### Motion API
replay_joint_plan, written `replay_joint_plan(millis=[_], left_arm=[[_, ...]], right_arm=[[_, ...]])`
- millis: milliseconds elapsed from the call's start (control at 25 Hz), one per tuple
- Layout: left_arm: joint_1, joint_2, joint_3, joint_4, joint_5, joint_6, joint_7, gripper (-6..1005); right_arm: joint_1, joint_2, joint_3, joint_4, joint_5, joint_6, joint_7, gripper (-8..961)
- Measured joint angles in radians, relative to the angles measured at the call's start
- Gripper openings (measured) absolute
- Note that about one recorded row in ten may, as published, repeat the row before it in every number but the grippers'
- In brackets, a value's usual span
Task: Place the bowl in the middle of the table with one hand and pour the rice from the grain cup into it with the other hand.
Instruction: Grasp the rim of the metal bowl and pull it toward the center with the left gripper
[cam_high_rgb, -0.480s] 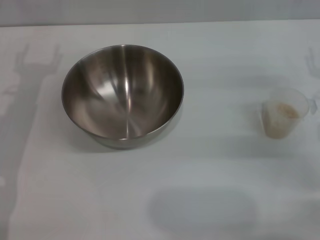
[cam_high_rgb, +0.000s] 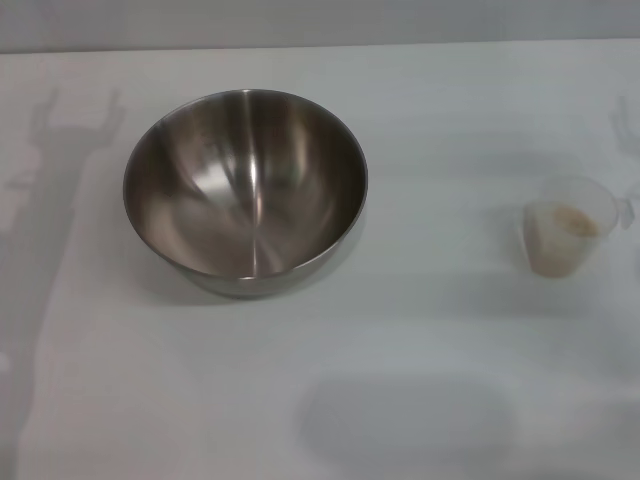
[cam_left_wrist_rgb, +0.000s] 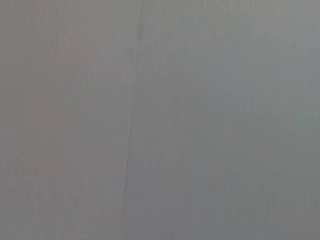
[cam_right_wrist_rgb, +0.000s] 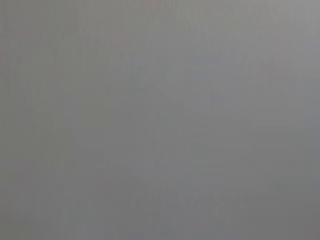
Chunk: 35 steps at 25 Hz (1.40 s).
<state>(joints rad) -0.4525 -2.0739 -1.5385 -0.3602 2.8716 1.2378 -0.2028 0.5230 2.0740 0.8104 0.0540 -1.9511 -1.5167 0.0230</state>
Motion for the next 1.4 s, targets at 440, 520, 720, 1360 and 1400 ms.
replay_joint_plan(millis=[440, 520, 720, 1360, 1400], left_arm=[[0.000, 0.000, 0.000, 0.003, 0.000, 0.000, 0.001, 833], [-0.002, 0.000, 0.000, 0.005, 0.000, 0.000, 0.002, 833], [-0.004, 0.000, 0.000, 0.005, 0.000, 0.000, 0.003, 833], [-0.027, 0.000, 0.254, -0.049, 0.003, -0.003, -0.038, 833], [-0.027, 0.000, 0.278, -0.058, 0.004, -0.001, -0.050, 833]], right_arm=[[0.005, 0.000, 0.001, -0.002, -0.001, -0.002, 0.000, 684], [0.005, 0.000, 0.001, -0.002, -0.001, -0.002, 0.000, 684], [0.005, 0.000, 0.002, -0.002, -0.001, -0.008, 0.000, 684], [0.007, -0.002, 0.003, -0.004, -0.001, -0.025, 0.000, 685], [0.006, -0.002, 0.003, -0.005, 0.000, -0.029, 0.000, 685]])
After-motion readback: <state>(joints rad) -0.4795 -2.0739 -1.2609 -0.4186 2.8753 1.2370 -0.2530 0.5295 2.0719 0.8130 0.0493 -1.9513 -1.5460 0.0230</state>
